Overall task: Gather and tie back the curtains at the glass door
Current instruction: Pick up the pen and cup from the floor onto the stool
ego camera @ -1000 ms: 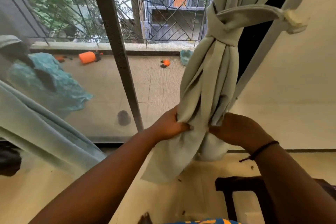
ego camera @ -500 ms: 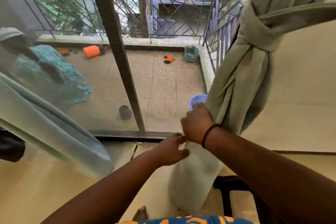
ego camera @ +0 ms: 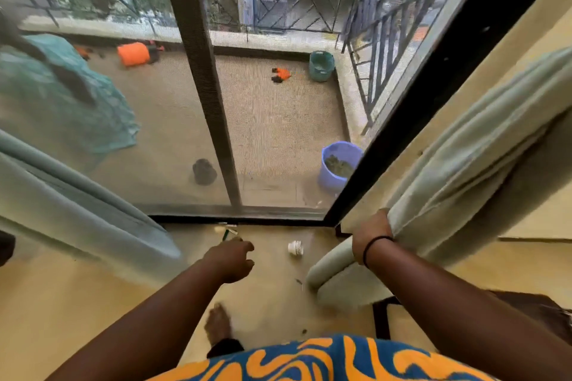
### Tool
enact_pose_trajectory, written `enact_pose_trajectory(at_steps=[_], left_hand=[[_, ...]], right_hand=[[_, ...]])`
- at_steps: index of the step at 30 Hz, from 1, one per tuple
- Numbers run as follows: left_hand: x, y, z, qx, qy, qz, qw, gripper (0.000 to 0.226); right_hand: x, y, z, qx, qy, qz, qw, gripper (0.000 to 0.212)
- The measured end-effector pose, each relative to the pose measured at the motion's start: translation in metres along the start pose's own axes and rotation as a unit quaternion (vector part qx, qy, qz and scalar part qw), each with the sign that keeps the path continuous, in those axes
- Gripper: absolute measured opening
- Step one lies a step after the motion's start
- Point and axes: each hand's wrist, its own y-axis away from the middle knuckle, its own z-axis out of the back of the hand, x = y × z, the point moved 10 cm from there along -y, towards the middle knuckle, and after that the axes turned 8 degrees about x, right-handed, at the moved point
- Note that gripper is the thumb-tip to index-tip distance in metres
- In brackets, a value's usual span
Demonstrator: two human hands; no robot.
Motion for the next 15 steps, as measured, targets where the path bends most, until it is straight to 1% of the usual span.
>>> enact_pose_trajectory(at_steps=[1,2,4,7,8,10,13,15], left_hand=[[0.004,-0.007,0.001,0.007,-0.006,-0.009,1.000,0.047],[0.011,-0.015,0.001,0.015,-0.011,-0.018,1.000,0.047],[0.022,-0.024,0.003,0.030,-0.025,-0.032,0.999,0.046],[0.053,-0.033,0.009,0.044,-0.048,-0.047,0.997,0.045],[0.066,-0.035,0.009,0.049,-0.055,-0.046,0.996,0.045],[0.094,-0.041,0.008,0.063,-0.062,-0.033,0.996,0.044],[0.132,-0.053,0.000,0.099,-0.073,-0.007,0.992,0.044],[0.146,-0.063,-0.007,0.119,-0.077,-0.002,0.990,0.045]], right_hand=[[0.002,-0.007,-0.002,0.019,-0.035,-0.007,0.999,0.042],[0.007,-0.013,0.000,0.015,-0.060,-0.010,0.998,0.044],[0.018,-0.020,-0.010,0.059,-0.090,-0.031,0.994,0.055],[0.037,-0.017,-0.009,0.109,-0.016,-0.062,0.992,0.057],[0.041,-0.018,-0.011,0.119,-0.007,-0.072,0.990,0.059],[0.045,-0.021,-0.019,0.152,-0.008,-0.092,0.984,0.059],[0.064,-0.014,-0.036,0.218,-0.007,-0.083,0.972,0.058],[0.074,-0.016,-0.048,0.243,-0.020,-0.084,0.966,0.059]])
